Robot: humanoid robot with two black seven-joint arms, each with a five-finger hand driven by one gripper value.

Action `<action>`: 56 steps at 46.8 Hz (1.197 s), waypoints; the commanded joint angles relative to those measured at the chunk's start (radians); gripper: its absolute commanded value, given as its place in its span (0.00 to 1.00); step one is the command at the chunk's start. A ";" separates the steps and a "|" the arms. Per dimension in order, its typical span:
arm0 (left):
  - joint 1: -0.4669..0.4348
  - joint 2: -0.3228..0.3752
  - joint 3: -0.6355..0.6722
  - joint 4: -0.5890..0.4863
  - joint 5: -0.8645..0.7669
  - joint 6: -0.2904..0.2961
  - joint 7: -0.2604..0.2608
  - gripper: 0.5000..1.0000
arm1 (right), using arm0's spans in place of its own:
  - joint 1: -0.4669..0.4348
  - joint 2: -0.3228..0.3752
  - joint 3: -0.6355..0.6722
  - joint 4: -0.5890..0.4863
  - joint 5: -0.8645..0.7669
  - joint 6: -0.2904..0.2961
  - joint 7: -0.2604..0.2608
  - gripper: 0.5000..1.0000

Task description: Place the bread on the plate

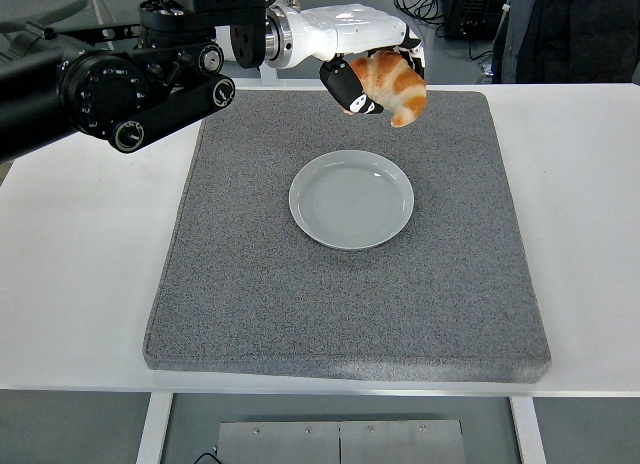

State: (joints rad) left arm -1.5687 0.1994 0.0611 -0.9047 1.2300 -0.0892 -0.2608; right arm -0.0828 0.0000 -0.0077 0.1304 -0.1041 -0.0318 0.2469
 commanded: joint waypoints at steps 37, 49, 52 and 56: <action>0.182 -0.093 0.059 0.147 0.065 0.051 -0.008 0.00 | 0.000 0.000 0.000 0.000 0.001 0.000 0.000 1.00; 0.228 -0.150 0.074 0.190 0.065 0.072 -0.008 0.00 | 0.000 0.000 0.000 0.000 0.000 0.000 0.000 1.00; 0.236 -0.161 0.078 0.207 0.065 0.074 -0.008 0.00 | 0.000 0.000 0.000 0.000 0.000 0.000 0.000 1.00; 0.251 -0.169 0.081 0.228 0.065 0.074 -0.008 0.00 | 0.000 0.000 0.000 0.000 0.000 0.000 0.000 1.00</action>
State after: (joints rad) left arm -1.3270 0.0359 0.1407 -0.6923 1.2948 -0.0153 -0.2684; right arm -0.0830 0.0000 -0.0076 0.1304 -0.1042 -0.0319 0.2470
